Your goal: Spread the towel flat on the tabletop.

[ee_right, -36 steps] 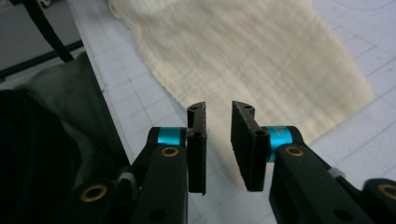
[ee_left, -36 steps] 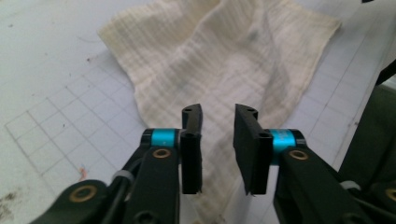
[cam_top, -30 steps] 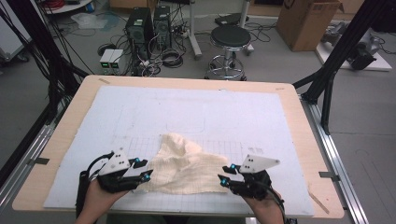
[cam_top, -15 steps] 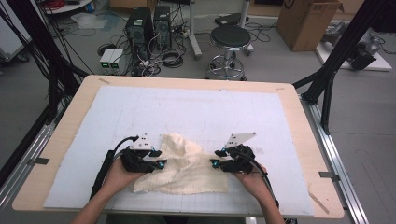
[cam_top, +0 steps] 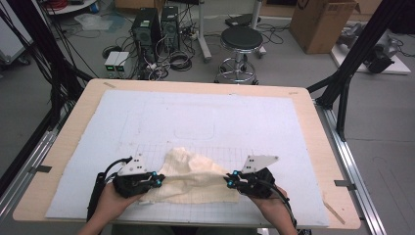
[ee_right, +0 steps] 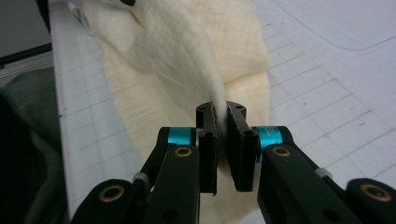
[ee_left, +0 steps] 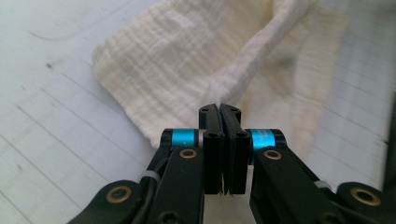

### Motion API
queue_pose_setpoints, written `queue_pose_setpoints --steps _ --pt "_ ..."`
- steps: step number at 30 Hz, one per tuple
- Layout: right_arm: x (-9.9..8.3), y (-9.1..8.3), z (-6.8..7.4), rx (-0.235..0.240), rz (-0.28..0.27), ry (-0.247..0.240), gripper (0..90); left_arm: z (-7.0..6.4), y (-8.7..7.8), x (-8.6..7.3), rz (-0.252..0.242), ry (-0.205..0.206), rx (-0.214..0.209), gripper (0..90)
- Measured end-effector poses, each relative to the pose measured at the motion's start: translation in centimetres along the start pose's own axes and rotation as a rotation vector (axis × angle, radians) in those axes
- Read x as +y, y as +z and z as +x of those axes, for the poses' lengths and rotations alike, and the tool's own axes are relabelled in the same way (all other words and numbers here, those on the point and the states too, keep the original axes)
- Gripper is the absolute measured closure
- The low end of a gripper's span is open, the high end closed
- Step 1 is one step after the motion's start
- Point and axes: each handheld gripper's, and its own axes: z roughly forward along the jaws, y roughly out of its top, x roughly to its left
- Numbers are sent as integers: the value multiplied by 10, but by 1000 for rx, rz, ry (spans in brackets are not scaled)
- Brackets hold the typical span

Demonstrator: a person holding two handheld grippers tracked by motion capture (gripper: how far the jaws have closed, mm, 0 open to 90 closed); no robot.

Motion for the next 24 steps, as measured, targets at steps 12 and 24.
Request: queue_pose_setpoints --steps 12,24 --pt "-13 3 35 46 56 -56 794 3 -7 17 -44 -28 -27 637" --pt "9 -16 17 14 -60 -39 634 43 41 46 -22 -25 93 620"
